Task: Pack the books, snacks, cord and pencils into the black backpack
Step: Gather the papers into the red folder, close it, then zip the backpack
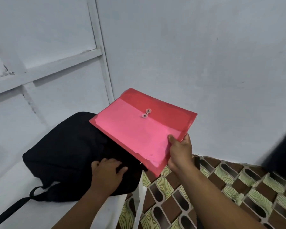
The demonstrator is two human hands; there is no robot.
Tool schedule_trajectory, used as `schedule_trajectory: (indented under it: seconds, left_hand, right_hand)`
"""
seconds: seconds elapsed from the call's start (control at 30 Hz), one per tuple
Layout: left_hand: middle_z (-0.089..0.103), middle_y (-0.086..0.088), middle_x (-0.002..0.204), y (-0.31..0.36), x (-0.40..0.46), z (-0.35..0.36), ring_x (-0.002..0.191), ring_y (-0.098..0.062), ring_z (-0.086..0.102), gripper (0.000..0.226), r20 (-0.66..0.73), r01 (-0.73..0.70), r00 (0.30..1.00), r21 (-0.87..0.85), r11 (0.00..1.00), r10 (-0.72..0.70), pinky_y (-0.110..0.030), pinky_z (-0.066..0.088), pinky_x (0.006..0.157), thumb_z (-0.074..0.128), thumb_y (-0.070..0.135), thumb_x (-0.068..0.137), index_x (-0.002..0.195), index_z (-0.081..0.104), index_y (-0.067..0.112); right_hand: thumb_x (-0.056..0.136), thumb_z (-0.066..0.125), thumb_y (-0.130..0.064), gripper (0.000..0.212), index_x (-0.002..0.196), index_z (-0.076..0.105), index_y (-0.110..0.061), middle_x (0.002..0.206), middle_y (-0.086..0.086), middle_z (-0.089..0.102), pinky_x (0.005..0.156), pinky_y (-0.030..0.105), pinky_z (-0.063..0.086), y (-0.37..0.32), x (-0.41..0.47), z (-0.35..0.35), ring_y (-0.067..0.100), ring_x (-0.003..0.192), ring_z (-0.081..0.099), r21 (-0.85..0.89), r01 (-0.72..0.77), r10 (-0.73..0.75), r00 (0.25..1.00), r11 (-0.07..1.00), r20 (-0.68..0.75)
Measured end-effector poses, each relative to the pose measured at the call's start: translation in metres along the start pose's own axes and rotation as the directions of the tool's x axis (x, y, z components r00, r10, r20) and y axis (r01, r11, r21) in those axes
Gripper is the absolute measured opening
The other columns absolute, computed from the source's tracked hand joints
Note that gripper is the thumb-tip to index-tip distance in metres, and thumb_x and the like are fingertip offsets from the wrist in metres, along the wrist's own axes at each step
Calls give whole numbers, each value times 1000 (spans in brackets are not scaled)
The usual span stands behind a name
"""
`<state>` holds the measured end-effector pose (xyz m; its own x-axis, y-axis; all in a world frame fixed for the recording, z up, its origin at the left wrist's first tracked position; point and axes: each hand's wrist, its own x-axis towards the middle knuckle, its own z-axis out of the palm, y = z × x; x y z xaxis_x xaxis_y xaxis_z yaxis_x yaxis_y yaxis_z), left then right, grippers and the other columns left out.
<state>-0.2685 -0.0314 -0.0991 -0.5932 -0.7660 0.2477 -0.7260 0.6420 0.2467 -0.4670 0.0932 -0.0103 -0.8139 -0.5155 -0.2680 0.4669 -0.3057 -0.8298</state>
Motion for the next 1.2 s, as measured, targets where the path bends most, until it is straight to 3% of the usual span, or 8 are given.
schedule_trajectory:
  seconds: [0.1, 0.2, 0.53, 0.77, 0.87, 0.97, 1.07, 1.2]
  left_hand:
    - [69, 13, 68, -8, 4, -18, 70, -2, 64, 32, 74, 69, 996, -322, 944, -47, -32, 48, 77, 63, 47, 91, 72, 74, 24]
    - [63, 1, 57, -17, 12, -33, 57, -9, 60, 37, 215, 202, 971, -533, 822, -100, -35, 50, 63, 68, 28, 91, 59, 65, 10]
    - [58, -2, 65, -29, 13, -41, 57, -20, 56, 23, -43, 163, 977, -480, 862, -208, -37, 46, 56, 47, 19, 104, 82, 54, 22]
    - [45, -10, 66, -20, 23, -66, 57, -16, 39, 25, -225, 367, 817, -507, 779, -531, -33, 36, 56, 33, -2, 97, 86, 40, 20]
    - [54, -5, 82, -21, 27, -71, 72, -15, 50, 15, -215, 345, 797, -605, 718, -564, -34, 40, 70, 42, 20, 100, 87, 50, 22]
    - [46, 5, 101, -15, 27, -68, 86, -11, 55, 32, -186, 413, 831, -426, 805, -524, -27, 43, 74, 68, 51, 86, 103, 47, 35]
    - [37, -1, 110, -18, 34, -59, 101, -28, 50, 62, -247, 544, 795, -117, 831, -555, -40, 45, 84, 85, 43, 71, 115, 44, 28]
    - [44, -13, 119, -1, 51, -49, 105, -37, 44, 51, -558, 515, 741, 115, 850, -374, -50, 39, 81, 81, 13, 66, 110, 56, 20]
  right_hand:
    - [97, 55, -1, 28, 117, 56, -21, 109, 5, 71, 91, 43, 55, 4, 19, 13, 25, 102, 67, -36, -19, 20, 1000, 999, 13]
    - [97, 55, 0, 27, 112, 56, -23, 107, 3, 70, 89, 40, 55, 6, 39, 28, 23, 100, 67, -57, -24, 26, 999, 998, 38]
    - [96, 58, -1, 26, 108, 57, -25, 108, 1, 69, 89, 38, 54, 11, 101, 56, 20, 100, 66, -165, -83, 107, 984, 983, 145]
    - [96, 58, -1, 29, 110, 56, -26, 112, 0, 67, 94, 42, 52, -2, 143, 67, 21, 104, 65, -190, -125, 164, 964, 974, 207]
    - [96, 58, -2, 33, 120, 55, -24, 116, 0, 66, 94, 42, 52, -11, 158, 67, 21, 105, 64, -201, -126, 169, 961, 972, 217]
    - [96, 57, -2, 35, 124, 54, -23, 116, -1, 65, 85, 36, 52, -17, 164, 68, 20, 104, 63, -235, -106, 159, 962, 966, 222]
    - [96, 55, -1, 36, 124, 52, -23, 108, -3, 64, 74, 31, 51, -17, 160, 74, 17, 97, 62, -257, -97, 162, 955, 962, 249]
    - [94, 54, 3, 37, 120, 51, -23, 104, -4, 62, 70, 29, 50, -14, 143, 91, 14, 93, 62, -234, -117, 183, 941, 965, 283]
